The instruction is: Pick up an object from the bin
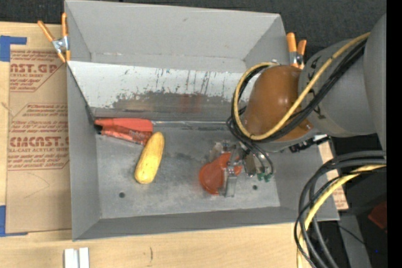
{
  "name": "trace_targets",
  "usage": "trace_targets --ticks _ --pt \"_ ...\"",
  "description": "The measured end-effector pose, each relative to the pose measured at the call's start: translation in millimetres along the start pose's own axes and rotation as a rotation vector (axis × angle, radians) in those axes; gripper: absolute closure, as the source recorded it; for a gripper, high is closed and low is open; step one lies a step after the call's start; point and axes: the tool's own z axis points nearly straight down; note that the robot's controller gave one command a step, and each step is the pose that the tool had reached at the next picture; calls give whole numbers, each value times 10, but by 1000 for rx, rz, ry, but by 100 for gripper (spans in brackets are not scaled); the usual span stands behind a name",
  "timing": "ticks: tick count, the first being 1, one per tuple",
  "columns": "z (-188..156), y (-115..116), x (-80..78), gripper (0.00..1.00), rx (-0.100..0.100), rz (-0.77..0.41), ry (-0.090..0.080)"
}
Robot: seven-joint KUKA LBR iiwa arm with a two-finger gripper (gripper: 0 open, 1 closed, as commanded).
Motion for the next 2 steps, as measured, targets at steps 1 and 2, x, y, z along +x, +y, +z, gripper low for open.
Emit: trace_targets --ticks 1,2 --pt "0 0 0 100 0 1 0" --pt "-58 3 31 100 1 6 -19"
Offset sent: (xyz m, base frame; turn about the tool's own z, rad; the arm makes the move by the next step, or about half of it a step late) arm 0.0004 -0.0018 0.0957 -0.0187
